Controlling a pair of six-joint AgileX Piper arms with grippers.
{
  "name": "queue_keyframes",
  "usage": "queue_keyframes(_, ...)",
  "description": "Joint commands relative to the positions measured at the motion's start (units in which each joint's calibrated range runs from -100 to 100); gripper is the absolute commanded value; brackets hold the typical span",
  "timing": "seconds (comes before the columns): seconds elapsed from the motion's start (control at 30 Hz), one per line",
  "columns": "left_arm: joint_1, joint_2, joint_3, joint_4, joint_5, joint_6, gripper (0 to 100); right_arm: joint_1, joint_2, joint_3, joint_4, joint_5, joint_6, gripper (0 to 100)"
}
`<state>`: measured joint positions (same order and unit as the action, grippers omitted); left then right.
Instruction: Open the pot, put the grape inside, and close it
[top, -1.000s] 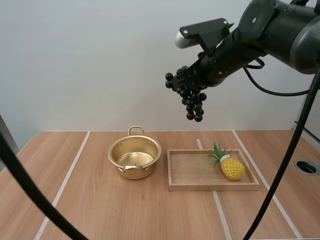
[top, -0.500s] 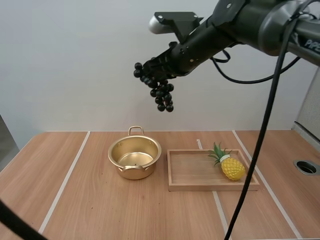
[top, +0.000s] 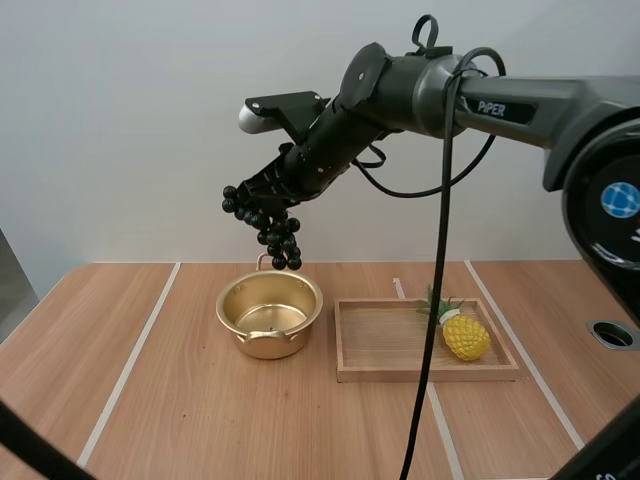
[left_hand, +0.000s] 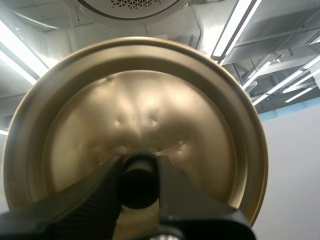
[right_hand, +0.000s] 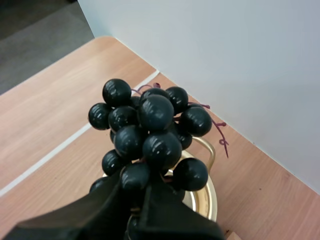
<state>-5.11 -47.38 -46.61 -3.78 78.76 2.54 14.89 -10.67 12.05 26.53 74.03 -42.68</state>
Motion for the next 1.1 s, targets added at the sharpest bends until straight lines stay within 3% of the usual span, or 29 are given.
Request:
queue_keyframes(0.0,-0.18,0.4,-0.3,0.2,-1.3,-0.5,0,0.0,1.7,-0.8,-1.4,-1.0,-0.1,0)
queue_keyframes(1.07,-0.18,0.4,-0.3,0.9,-1.3,-0.5,0,0.0,16.8,-0.1,-2.1,2.2,-2.1,0)
